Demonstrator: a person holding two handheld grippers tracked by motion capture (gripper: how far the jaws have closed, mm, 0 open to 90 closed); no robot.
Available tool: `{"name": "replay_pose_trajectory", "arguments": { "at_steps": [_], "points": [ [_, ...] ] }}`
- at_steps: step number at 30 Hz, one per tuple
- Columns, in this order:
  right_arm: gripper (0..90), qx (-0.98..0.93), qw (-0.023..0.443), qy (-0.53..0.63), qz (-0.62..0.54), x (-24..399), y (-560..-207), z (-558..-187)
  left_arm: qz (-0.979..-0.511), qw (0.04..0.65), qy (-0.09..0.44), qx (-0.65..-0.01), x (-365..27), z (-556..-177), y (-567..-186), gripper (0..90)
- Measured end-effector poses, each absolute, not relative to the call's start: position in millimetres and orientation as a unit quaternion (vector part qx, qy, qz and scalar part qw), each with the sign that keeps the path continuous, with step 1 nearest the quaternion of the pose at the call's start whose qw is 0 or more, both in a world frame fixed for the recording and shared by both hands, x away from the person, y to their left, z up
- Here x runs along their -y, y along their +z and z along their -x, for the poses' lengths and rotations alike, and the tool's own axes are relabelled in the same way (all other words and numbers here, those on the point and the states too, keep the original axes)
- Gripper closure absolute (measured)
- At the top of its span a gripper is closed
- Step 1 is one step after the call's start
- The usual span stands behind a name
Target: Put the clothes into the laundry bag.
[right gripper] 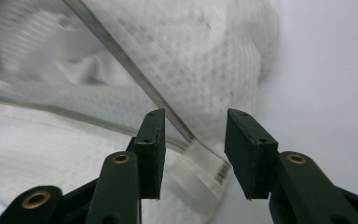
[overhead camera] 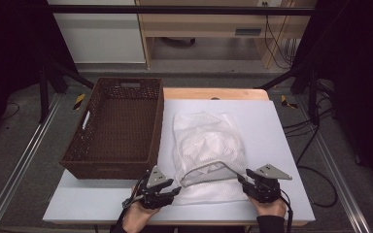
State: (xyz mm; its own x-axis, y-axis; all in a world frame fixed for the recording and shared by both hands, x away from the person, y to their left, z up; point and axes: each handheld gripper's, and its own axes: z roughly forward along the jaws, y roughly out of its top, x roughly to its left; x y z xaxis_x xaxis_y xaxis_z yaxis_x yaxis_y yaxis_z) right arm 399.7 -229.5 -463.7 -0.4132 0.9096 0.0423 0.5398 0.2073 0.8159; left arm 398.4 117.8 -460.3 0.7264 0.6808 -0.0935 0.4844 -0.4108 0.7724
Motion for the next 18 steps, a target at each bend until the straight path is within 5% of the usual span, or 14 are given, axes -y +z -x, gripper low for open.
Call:
{"name": "replay_pose_trajectory", "arguments": {
  "at_steps": [9,18],
  "points": [
    [58.6,-0.758,0.214,0.349,-0.508,230.4,-481.3,-409.8,-0.839,0.393,0.107,-0.360,-112.9,-407.9,-475.7,71.7],
    [80.8,-0.757,0.201,0.338,-0.521,231.4,-479.4,-409.6,-0.840,0.387,0.124,-0.359,-110.7,-402.8,-474.6,86.6]
  ]
}}
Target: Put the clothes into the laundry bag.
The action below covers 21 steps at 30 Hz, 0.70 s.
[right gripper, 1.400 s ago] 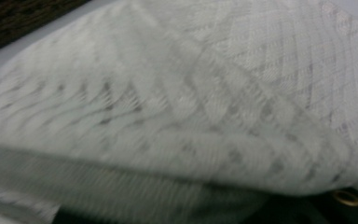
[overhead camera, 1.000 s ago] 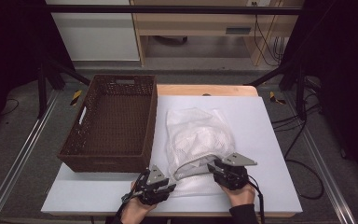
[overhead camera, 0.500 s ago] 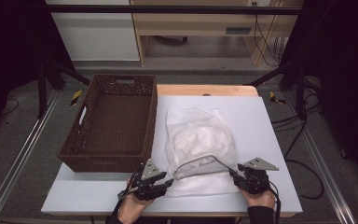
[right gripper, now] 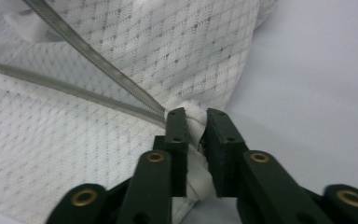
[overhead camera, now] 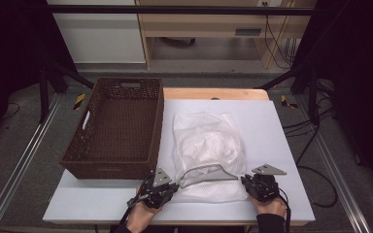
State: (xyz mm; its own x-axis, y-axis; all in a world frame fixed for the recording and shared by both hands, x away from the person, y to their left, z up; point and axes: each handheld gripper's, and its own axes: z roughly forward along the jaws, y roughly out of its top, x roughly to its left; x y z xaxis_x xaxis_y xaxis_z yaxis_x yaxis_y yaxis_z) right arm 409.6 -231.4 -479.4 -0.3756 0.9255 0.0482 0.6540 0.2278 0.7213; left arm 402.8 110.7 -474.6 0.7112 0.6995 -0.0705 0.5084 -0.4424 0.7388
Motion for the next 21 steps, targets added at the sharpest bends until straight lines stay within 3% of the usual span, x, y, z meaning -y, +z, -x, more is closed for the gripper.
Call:
{"name": "replay_pose_trajectory", "arguments": {
  "at_steps": [8,14,21],
  "points": [
    [82.6,-0.759,0.202,0.344,-0.514,241.0,-472.3,-399.2,-0.843,0.371,0.127,-0.368,-111.8,-391.2,-471.1,85.2],
    [67.4,-0.763,0.216,0.340,-0.506,239.4,-474.7,-397.8,-0.835,0.395,0.125,-0.363,-114.5,-394.2,-461.7,64.4],
    [59.7,-0.739,0.228,0.378,-0.510,245.9,-465.8,-394.4,-0.831,0.411,0.149,-0.345,-101.9,-408.3,-444.2,54.1]
  ]
}}
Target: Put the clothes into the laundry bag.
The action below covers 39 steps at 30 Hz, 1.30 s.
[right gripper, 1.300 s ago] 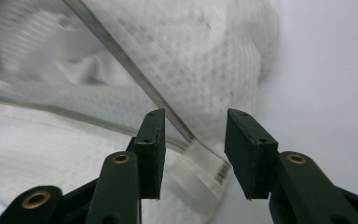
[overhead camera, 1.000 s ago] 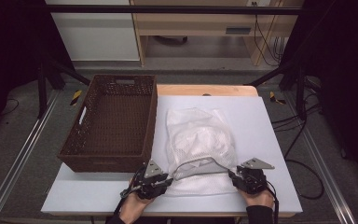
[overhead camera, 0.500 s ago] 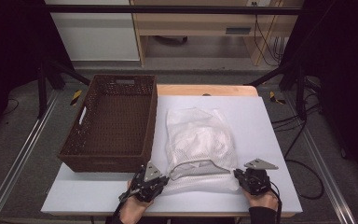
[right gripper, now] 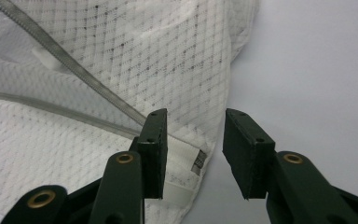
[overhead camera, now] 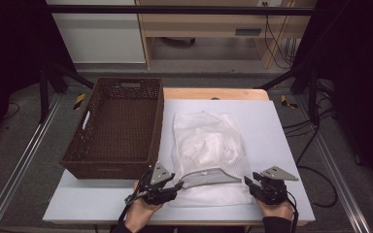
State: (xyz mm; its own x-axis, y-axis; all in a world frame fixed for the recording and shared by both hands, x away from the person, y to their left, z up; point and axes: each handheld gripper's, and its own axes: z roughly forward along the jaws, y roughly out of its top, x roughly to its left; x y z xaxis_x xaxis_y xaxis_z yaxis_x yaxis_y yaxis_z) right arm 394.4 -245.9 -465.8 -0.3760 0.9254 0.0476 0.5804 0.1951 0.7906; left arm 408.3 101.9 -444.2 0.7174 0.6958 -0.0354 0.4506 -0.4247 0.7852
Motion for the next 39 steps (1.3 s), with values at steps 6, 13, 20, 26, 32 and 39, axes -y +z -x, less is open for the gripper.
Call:
{"name": "replay_pose_trajectory", "arguments": {
  "at_steps": [6,13,20,26,32,39],
  "points": [
    [56.4,-0.745,0.218,0.366,-0.514,247.6,-474.5,-404.5,-0.845,0.386,0.151,-0.338,-77.8,-426.8,-455.9,58.2],
    [71.9,-0.744,0.179,0.359,-0.534,250.8,-481.5,-411.2,-0.849,0.379,0.183,-0.318,-83.2,-418.9,-448.0,86.7],
    [83.3,-0.739,0.179,0.361,-0.540,254.8,-476.8,-404.3,-0.867,0.356,0.188,-0.295,-89.4,-400.0,-446.4,86.5],
    [82.4,-0.745,0.188,0.351,-0.535,255.2,-475.2,-396.7,-0.874,0.339,0.163,-0.306,-84.1,-403.3,-468.8,82.1],
    [73.9,-0.743,0.196,0.364,-0.526,256.3,-472.5,-395.1,-0.851,0.374,0.162,-0.332,-104.6,-402.0,-453.6,63.8],
    [65.0,-0.729,0.220,0.388,-0.520,260.5,-468.6,-399.1,-0.835,0.387,0.160,-0.358,-126.2,-393.3,-458.6,57.9]
  ]
}}
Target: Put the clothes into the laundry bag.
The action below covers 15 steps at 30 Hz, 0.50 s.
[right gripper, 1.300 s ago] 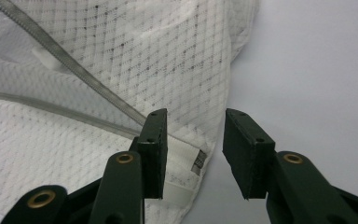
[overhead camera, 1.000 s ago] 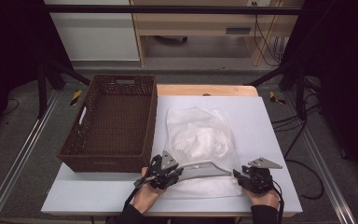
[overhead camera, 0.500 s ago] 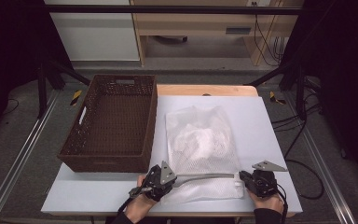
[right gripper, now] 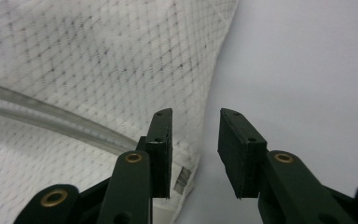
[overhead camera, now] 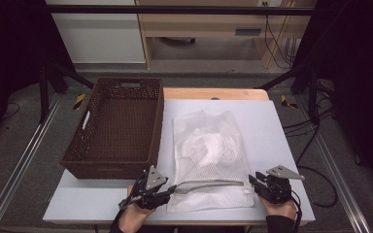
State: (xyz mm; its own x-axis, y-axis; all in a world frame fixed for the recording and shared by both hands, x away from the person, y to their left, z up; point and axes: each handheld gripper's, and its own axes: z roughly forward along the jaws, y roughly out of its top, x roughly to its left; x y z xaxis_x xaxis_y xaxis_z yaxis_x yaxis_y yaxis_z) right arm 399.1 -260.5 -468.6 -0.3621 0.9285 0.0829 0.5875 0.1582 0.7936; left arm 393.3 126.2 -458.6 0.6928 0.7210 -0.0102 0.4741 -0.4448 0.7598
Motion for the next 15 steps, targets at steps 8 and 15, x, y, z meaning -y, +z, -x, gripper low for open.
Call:
{"name": "replay_pose_trajectory", "arguments": {
  "at_steps": [8,15],
  "points": [
    [65.2,-0.724,0.211,0.381,-0.535,263.9,-475.9,-411.5,-0.834,0.380,0.143,-0.373,-121.4,-404.4,-474.4,58.6],
    [64.9,-0.745,0.196,0.362,-0.526,254.1,-483.4,-419.6,-0.833,0.378,0.137,-0.381,-115.4,-413.4,-477.3,61.9]
  ]
}}
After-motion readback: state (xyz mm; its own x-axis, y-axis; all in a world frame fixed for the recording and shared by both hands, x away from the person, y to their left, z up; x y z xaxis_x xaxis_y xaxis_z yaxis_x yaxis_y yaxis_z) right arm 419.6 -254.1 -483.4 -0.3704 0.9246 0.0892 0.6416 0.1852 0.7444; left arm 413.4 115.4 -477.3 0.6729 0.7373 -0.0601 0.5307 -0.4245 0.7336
